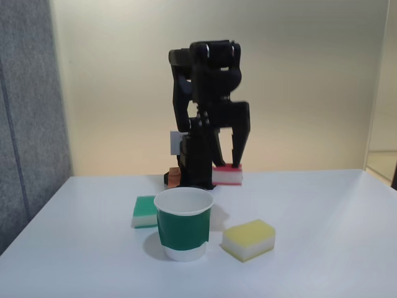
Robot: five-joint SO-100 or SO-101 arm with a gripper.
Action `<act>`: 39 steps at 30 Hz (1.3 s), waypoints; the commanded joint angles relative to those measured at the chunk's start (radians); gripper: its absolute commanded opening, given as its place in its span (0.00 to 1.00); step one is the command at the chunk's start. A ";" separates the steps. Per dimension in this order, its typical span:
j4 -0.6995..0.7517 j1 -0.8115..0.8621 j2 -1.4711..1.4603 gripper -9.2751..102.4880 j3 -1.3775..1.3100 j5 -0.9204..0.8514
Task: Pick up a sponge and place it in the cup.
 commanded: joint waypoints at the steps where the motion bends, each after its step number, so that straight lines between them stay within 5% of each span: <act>1: 0.006 0.023 0.054 0.08 -0.066 0.091; 29: -0.147 0.333 -0.245 0.09 -0.393 0.377; 39: -0.186 0.316 -0.255 0.27 -0.397 0.436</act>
